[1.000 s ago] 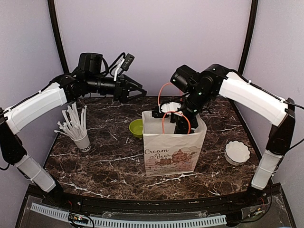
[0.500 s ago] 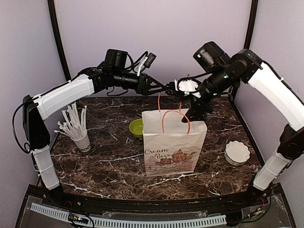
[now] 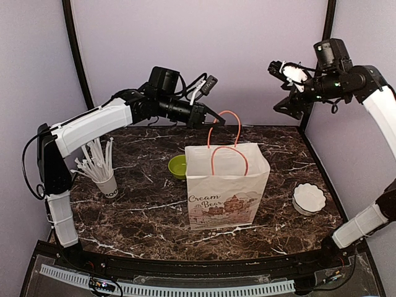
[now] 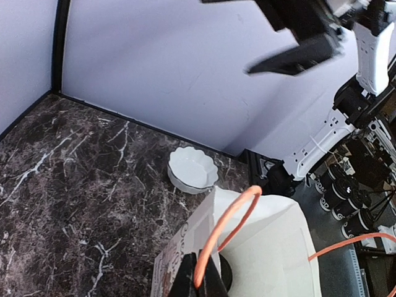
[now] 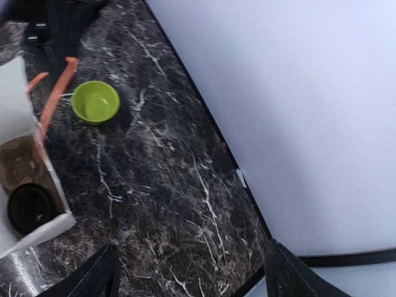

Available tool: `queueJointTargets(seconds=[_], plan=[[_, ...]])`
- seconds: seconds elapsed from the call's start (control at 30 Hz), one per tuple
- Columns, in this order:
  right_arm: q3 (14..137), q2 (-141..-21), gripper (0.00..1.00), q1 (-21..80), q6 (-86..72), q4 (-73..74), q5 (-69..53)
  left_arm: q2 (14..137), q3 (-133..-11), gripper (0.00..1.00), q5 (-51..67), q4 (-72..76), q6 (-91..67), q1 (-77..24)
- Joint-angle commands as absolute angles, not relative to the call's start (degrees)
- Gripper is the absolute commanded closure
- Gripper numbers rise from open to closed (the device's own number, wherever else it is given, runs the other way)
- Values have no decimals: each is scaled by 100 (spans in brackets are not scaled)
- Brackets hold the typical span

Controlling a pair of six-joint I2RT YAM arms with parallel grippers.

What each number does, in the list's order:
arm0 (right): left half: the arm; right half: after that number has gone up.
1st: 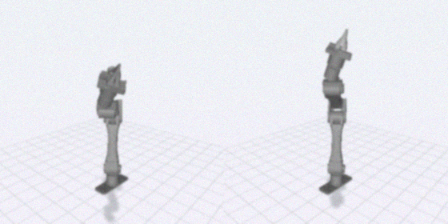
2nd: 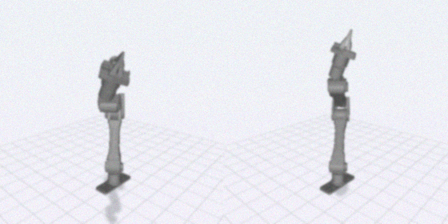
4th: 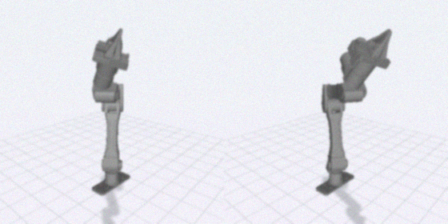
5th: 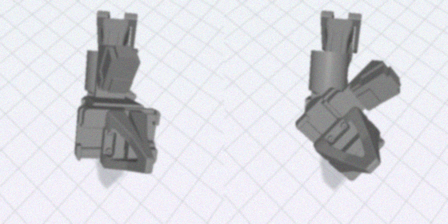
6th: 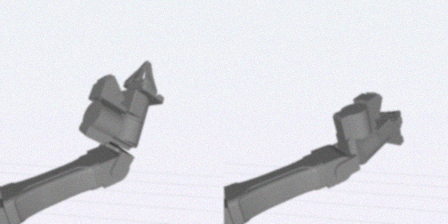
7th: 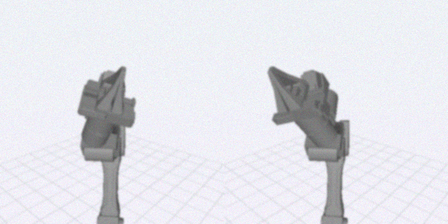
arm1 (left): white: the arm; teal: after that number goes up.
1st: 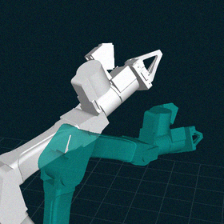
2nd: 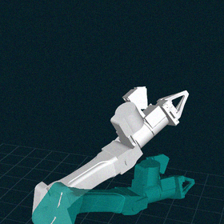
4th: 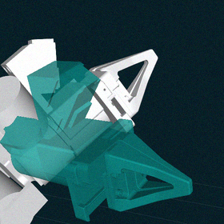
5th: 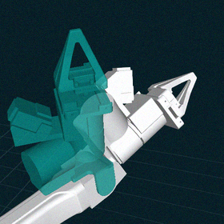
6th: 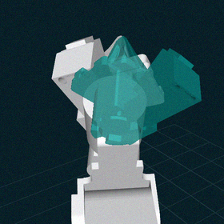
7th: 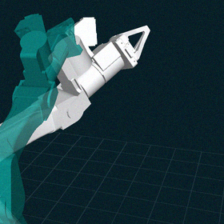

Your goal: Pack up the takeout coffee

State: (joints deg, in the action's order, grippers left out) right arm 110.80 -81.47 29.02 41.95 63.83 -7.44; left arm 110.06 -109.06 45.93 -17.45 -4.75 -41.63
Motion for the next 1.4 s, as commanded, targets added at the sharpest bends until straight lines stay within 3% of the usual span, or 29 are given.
queueJointTargets(seconds=[0.0, 0.5, 0.8, 1.0, 1.37], plan=[[10243, -7887, 19, 2163, 3596, 5218, -558, 10319, -10797, 100, 4460, -2125, -68, -4765], [8942, -7610, 19, 1890, 3490, 5086, -788, 8323, -7766, 99, 3119, -767, -268, -6841], [8894, -7580, 19, 1894, 3523, 5206, -984, 8924, -8273, 96, 3055, -1486, 168, -7327], [8877, -7532, 19, 1890, 3547, 5247, -1005, 8936, -8643, 100, 2192, -1741, 657, -7304], [8812, -7779, 16, 1884, 3300, 5104, -982, 9487, -9527, 98, 1422, -1928, 1051, -6069]])
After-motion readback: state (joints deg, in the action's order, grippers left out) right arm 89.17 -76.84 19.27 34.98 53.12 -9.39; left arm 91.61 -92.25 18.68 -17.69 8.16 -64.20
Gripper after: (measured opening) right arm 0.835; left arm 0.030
